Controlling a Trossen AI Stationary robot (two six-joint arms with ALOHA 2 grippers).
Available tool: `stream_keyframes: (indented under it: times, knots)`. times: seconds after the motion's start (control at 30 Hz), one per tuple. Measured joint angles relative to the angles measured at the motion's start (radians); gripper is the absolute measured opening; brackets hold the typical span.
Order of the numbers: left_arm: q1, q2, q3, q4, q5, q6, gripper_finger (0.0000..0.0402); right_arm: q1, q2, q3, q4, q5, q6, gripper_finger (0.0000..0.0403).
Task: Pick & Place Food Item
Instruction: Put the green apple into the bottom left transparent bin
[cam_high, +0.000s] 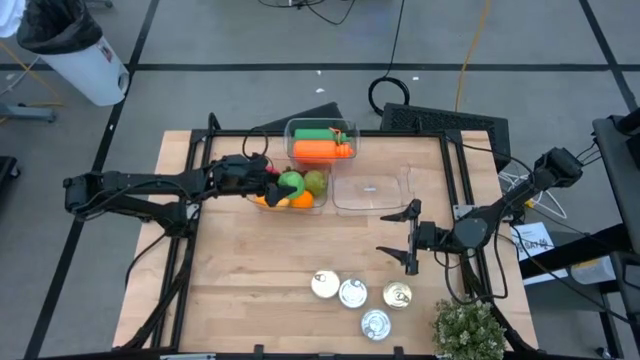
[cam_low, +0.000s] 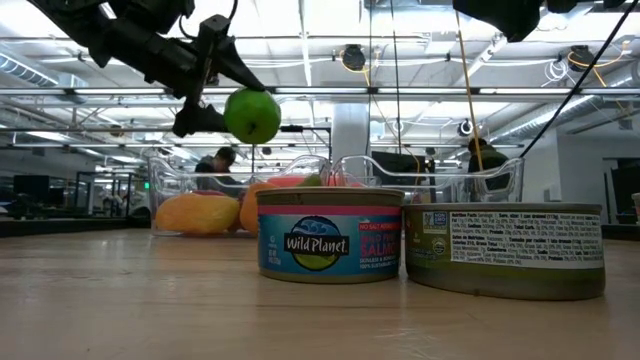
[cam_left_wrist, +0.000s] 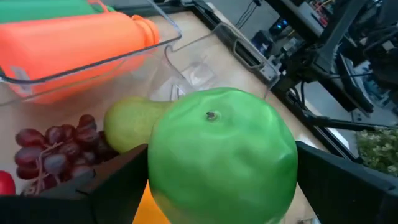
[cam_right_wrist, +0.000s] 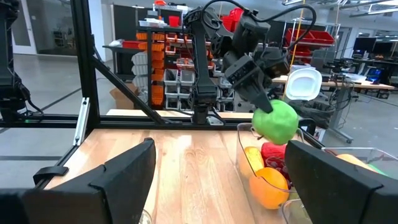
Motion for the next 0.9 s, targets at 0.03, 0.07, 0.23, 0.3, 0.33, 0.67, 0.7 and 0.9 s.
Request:
stream_keyframes:
  times: [0.03, 0.07, 0.23, 0.3, 0.33, 0.67, 0.7, 0.9]
  knots:
    - [0.000, 0.000, 0.000, -0.001, 0.000, -0.007, 0.0393, 0.000, 0.000, 0.000, 0.000, 0.000, 0.000, 0.0336]
    - [0.000, 0.000, 0.000, -0.001, 0.001, -0.011, 0.0393, 0.000, 0.000, 0.000, 0.000, 0.000, 0.000, 0.0336]
    - [0.000, 0.000, 0.000, -0.005, -0.032, 0.087, 0.0393, 0.000, 0.000, 0.000, 0.000, 0.000, 0.000, 0.0336]
    - [-0.006, 0.007, 0.000, -0.041, -0.093, 0.195, 0.0393, 0.000, 0.000, 0.000, 0.000, 0.000, 0.000, 0.0336]
    - [-0.011, 0.016, 0.000, -0.067, -0.131, 0.268, 0.0392, 0.000, 0.000, 0.000, 0.000, 0.000, 0.000, 0.0336]
    - [-0.032, 0.064, 0.000, -0.107, -0.280, 0.398, 0.0392, 0.000, 0.000, 0.000, -0.001, 0.000, 0.000, 0.0336]
    - [-0.031, 0.064, 0.000, -0.104, -0.288, 0.396, 0.0392, 0.000, 0.000, 0.000, -0.001, 0.000, 0.001, 0.0336]
    - [-0.031, 0.064, 0.000, -0.001, -0.159, 0.378, 0.0393, 0.000, 0.000, 0.000, -0.001, 0.000, -0.001, 0.0336]
